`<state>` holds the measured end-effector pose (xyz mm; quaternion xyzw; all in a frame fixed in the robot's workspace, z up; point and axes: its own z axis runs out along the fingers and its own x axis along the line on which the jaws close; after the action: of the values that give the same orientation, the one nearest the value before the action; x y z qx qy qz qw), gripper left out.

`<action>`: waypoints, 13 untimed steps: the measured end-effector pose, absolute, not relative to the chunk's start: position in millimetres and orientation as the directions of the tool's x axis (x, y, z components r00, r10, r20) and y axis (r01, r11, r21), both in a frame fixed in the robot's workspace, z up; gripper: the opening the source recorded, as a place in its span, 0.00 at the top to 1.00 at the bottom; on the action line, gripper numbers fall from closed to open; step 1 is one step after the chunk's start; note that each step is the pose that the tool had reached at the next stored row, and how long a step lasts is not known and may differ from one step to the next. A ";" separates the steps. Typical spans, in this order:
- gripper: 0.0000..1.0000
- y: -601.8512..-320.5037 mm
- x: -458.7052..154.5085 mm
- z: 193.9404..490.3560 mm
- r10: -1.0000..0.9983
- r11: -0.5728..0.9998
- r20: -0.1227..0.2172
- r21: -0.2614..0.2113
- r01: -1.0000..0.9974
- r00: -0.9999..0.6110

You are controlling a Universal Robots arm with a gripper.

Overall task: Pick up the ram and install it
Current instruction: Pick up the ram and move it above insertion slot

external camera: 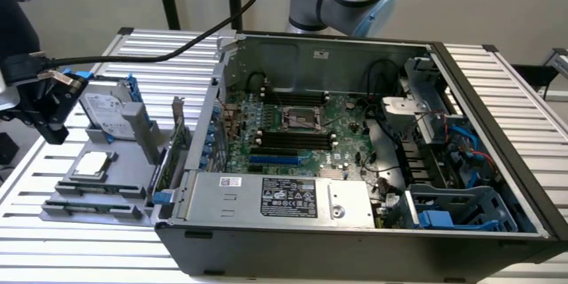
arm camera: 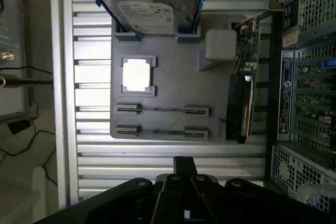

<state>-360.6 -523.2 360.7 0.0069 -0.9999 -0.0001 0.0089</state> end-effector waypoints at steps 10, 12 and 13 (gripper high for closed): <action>0.89 -523.2 -360.6 356.4 -0.193 0.981 0.018 0.000 -0.193 -0.981; 0.89 -523.2 -360.6 355.5 -0.230 0.973 0.018 0.000 -0.230 -0.973; 0.89 -523.2 -360.6 355.1 -0.247 0.969 0.018 0.000 -0.247 -0.969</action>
<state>-360.6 -523.2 355.1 0.1245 -0.9922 0.0009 0.0089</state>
